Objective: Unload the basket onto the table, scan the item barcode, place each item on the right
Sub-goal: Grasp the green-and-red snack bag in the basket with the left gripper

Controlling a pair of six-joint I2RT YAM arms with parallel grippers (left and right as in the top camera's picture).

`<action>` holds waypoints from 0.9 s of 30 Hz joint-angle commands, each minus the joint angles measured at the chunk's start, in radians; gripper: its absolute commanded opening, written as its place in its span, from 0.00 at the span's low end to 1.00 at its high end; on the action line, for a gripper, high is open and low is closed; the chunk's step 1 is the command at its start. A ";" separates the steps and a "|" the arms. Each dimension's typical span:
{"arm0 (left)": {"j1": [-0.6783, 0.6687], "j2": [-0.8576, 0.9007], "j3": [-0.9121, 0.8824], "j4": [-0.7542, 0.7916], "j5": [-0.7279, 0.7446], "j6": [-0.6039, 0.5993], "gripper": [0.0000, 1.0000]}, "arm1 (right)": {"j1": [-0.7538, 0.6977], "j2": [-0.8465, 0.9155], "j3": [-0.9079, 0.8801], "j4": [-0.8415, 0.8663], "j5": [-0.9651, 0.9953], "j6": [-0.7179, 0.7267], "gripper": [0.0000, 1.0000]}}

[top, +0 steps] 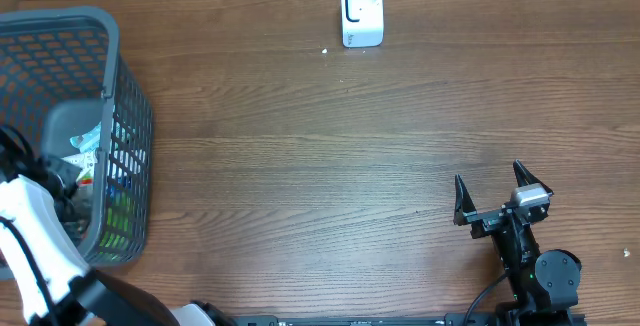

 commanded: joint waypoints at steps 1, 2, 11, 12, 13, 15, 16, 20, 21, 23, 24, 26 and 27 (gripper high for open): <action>-0.047 -0.078 0.061 -0.027 0.037 0.001 0.04 | -0.004 -0.010 -0.011 0.005 -0.005 -0.001 1.00; -0.060 -0.095 0.064 -0.027 0.032 0.002 0.04 | -0.004 -0.010 -0.011 0.005 -0.005 -0.001 1.00; -0.034 -0.083 0.038 -0.053 -0.082 -0.063 0.47 | -0.004 -0.010 -0.011 0.005 -0.005 0.000 1.00; -0.019 -0.067 0.031 -0.059 -0.062 -0.068 0.50 | -0.004 -0.010 -0.011 0.005 -0.005 -0.001 1.00; -0.005 -0.050 0.023 -0.066 -0.040 -0.068 0.52 | -0.004 -0.010 -0.011 0.005 -0.005 -0.001 1.00; 0.018 -0.009 0.011 -0.083 -0.029 -0.069 0.56 | -0.004 -0.010 -0.011 0.005 -0.005 -0.001 1.00; 0.027 0.013 0.007 -0.093 -0.030 -0.074 0.57 | -0.004 -0.010 -0.011 0.005 -0.005 -0.001 1.00; 0.063 0.100 -0.014 -0.105 -0.037 -0.100 0.60 | -0.004 -0.010 -0.011 0.005 -0.005 -0.001 1.00; 0.073 0.127 -0.027 -0.098 -0.037 -0.114 0.61 | -0.004 -0.010 -0.011 0.005 -0.005 -0.001 1.00; 0.077 0.158 -0.048 -0.079 -0.038 -0.117 0.58 | -0.004 -0.010 -0.011 0.005 -0.005 -0.001 1.00; 0.078 0.171 -0.060 -0.069 -0.039 -0.117 0.56 | -0.004 -0.010 -0.011 0.005 -0.005 -0.001 1.00; 0.078 0.193 -0.082 -0.047 -0.040 -0.126 0.53 | -0.004 -0.010 -0.011 0.005 -0.005 -0.001 1.00; 0.078 0.203 -0.093 -0.037 -0.045 -0.138 0.51 | -0.004 -0.010 -0.011 0.005 -0.005 -0.001 1.00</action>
